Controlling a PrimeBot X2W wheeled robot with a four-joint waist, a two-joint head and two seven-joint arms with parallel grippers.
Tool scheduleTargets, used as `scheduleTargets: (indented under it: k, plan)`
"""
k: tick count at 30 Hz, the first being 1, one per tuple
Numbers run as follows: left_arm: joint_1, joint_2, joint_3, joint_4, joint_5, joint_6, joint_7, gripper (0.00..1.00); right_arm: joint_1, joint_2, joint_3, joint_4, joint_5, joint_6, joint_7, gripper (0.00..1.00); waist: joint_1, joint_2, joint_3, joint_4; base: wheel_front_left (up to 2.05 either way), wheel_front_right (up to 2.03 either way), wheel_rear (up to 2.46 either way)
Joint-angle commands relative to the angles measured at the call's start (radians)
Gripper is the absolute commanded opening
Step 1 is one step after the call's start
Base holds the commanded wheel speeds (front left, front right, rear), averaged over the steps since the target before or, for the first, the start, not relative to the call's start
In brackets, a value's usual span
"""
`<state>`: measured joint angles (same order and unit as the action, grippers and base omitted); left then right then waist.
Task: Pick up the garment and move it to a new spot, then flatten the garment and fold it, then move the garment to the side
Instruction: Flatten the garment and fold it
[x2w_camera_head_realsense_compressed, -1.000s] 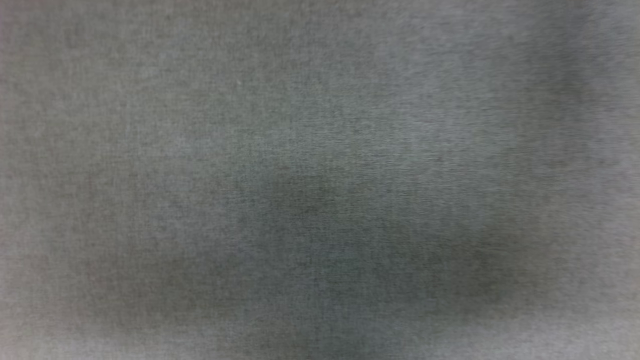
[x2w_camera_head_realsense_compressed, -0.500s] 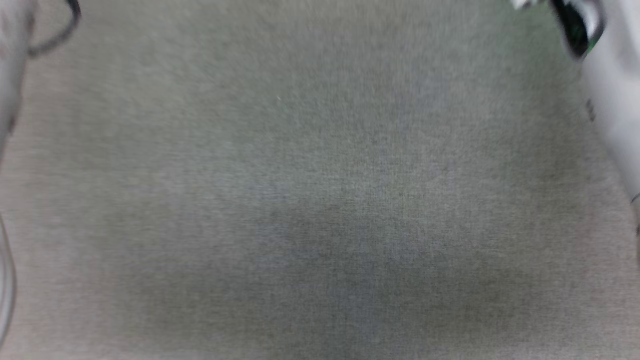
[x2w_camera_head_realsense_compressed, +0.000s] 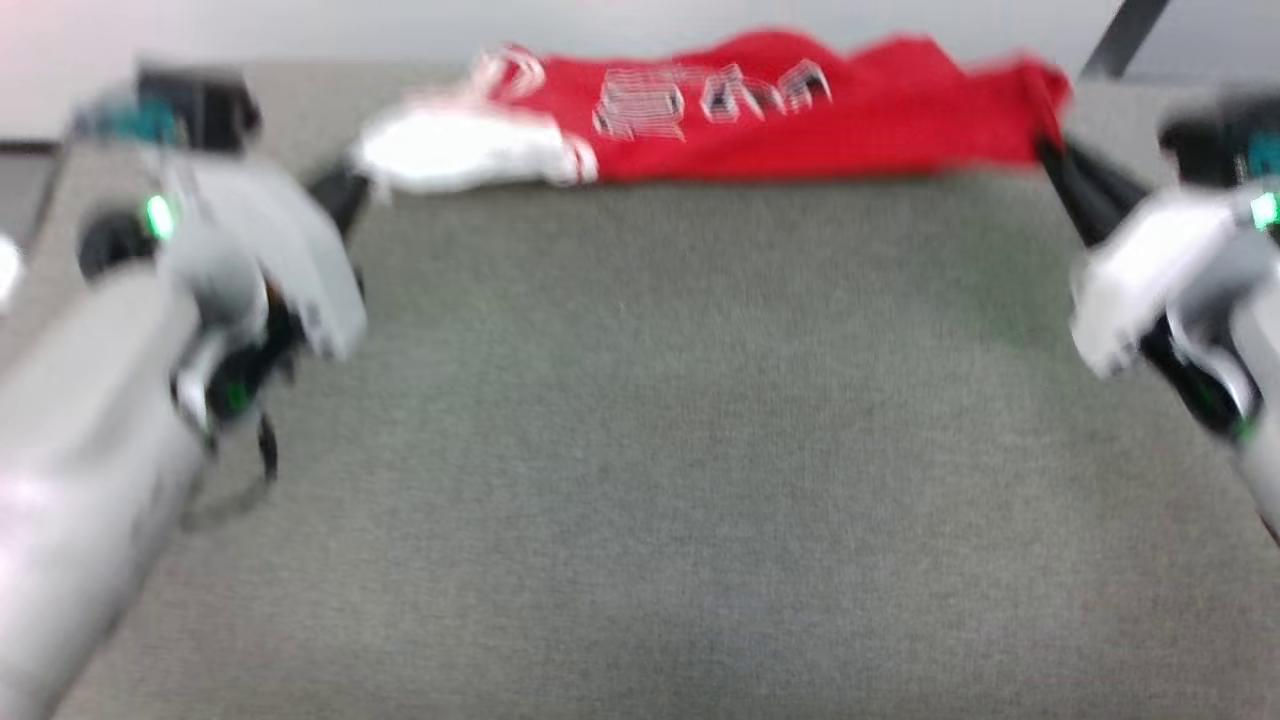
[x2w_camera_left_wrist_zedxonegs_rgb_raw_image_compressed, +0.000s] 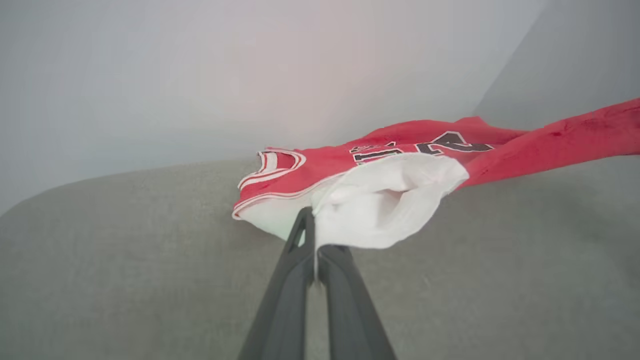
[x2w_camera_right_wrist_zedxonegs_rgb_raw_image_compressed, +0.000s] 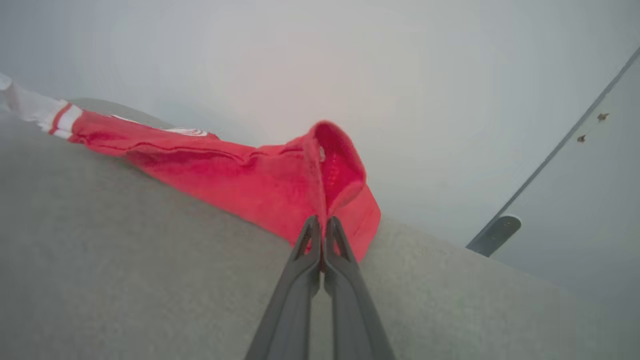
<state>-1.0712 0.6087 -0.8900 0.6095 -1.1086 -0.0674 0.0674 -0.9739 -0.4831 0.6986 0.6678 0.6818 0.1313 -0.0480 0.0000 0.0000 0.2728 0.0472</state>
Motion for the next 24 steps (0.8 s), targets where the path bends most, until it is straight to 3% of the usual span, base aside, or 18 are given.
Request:
scheduleTargets:
  k: [1,6,7,8,13,19,24]
  plan:
    - [0.096,0.043,-0.001,-0.094,-0.015,0.047,-0.006,0.00,0.085,-0.049,0.007,-0.064,0.028,-0.001,0.008,0.00,0.0000,0.0000,-0.113,0.039,0.00,0.00,0.00]
    - [0.330,0.174,0.003,-0.403,-0.059,0.201,-0.021,0.00,0.292,-0.173,-0.024,-0.231,0.069,-0.001,0.026,0.00,0.0000,0.0000,-0.126,0.049,0.00,0.00,0.00]
    - [0.371,0.203,0.002,-0.459,-0.061,0.234,-0.027,0.00,0.331,-0.188,-0.037,-0.256,0.070,-0.001,0.026,0.00,0.0000,0.0000,-0.126,0.050,0.00,0.00,0.00]
    - [0.371,0.203,0.002,-0.459,-0.061,0.234,-0.027,0.00,0.331,-0.188,-0.037,-0.256,0.070,-0.001,0.026,0.00,0.0000,0.0000,-0.126,0.050,0.00,0.00,0.00]
    - [0.556,0.296,0.006,-0.691,-0.109,0.370,-0.061,0.00,0.513,-0.241,-0.092,-0.368,0.065,-0.001,0.042,0.00,0.0000,0.0000,-0.126,0.053,0.00,0.00,0.00]
    - [0.728,0.364,-0.024,-0.874,-0.157,0.478,-0.072,0.00,0.705,-0.294,-0.156,-0.499,0.030,-0.001,0.069,0.00,0.0000,0.0000,-0.120,0.057,0.00,0.00,0.00]
    - [0.840,0.399,-0.050,-0.974,-0.204,0.562,-0.063,0.00,0.862,-0.296,-0.234,-0.586,0.027,-0.001,0.082,0.00,0.0000,0.0000,-0.111,0.055,0.00,0.00,0.00]
